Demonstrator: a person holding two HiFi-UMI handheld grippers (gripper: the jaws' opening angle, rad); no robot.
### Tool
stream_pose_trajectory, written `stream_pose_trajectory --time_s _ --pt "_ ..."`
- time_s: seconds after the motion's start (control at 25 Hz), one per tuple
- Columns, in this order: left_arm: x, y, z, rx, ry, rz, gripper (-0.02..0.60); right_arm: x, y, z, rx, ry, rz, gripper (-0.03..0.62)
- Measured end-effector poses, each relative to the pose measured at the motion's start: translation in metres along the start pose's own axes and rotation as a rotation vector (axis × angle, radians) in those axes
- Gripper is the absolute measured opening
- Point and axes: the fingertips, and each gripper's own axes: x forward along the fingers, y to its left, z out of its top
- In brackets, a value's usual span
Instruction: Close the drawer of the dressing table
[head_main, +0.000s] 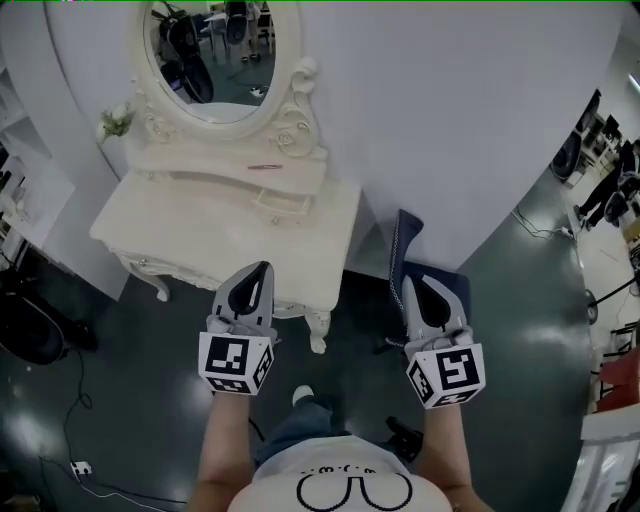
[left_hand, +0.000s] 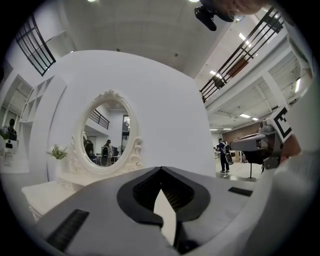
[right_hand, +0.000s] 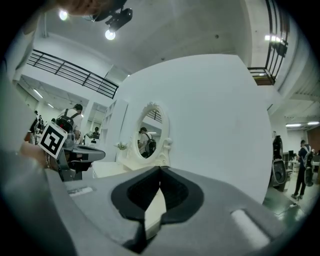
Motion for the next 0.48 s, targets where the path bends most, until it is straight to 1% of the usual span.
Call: stream_pose_trajectory --time_s 0.2,0.24,0.28,0.32,0.36,0.4,0.48 --pt "0.049 0.044 -0.007 -0.02 0.037 -0.024 -0.002 0.061 -0.002 0.0 0.005 0.032 -0.024 0.005" --pt "0.056 0.05 -0.01 -0.024 0.042 -0.029 0.007 0.07 -0.001 -0.002 0.005 0.04 -0.025 0.005" --pt "0.062 0.056 -0.013 -0.034 0.046 -0.032 0.027 0.078 -0.001 -0.004 0.005 0.047 -0.025 0.005" --pt "0.067 0.061 -0.017 -0.048 0.05 -0.033 0.066 0.085 -0.001 -0.007 0.007 0.056 -0.024 0.005" --pt "0.073 0.066 -0.021 -0.06 0.057 -0.031 0.123 0.091 -0.001 -0.011 0.008 0.066 -0.022 0.005" --pt "0.078 0.071 -0.026 -0.067 0.067 -0.026 0.165 0.097 -0.002 -0.014 0.01 0.077 -0.02 0.005" --pt "0.087 0.079 -0.036 -0.071 0.093 -0.017 0.179 0.109 -0.005 -0.02 0.015 0.096 -0.019 0.005"
